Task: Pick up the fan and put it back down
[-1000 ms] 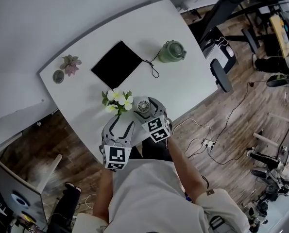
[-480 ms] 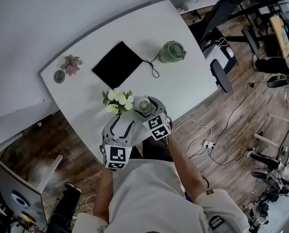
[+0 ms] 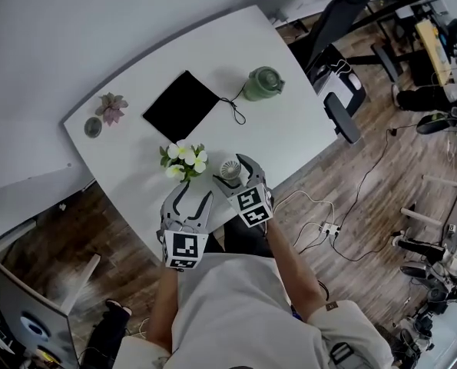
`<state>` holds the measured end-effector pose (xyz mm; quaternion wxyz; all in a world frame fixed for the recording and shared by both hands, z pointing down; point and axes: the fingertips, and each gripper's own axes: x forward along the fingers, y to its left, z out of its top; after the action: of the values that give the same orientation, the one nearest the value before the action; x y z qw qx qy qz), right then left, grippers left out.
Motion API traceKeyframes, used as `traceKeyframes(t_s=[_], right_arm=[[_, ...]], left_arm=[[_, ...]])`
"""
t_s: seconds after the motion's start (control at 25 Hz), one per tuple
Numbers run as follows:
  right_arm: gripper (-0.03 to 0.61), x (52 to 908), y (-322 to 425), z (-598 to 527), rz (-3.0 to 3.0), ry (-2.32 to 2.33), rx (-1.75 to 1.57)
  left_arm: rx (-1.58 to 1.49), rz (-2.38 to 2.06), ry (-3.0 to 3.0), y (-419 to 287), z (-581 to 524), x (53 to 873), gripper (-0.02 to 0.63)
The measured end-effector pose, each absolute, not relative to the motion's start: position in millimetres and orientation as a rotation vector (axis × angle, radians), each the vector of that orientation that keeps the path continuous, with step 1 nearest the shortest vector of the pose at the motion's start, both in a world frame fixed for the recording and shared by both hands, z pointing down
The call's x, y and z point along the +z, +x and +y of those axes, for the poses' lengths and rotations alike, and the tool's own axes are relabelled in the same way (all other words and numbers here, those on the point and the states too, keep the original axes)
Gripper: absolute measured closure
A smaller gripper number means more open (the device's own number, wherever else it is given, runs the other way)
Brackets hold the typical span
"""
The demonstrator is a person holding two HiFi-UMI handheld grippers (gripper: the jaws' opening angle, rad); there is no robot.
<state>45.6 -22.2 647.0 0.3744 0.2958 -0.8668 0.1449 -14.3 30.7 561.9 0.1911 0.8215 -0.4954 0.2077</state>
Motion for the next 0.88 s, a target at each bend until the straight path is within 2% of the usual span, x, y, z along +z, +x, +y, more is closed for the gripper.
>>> traceKeyframes(t_s=[0.88], right_arm=[[0.21,521.0,55.7,-25.0,-2.368,1.047,0.17]], left_arm=[[0.443,-1.492,2.513,-28.4,19.4,475.1,0.388]])
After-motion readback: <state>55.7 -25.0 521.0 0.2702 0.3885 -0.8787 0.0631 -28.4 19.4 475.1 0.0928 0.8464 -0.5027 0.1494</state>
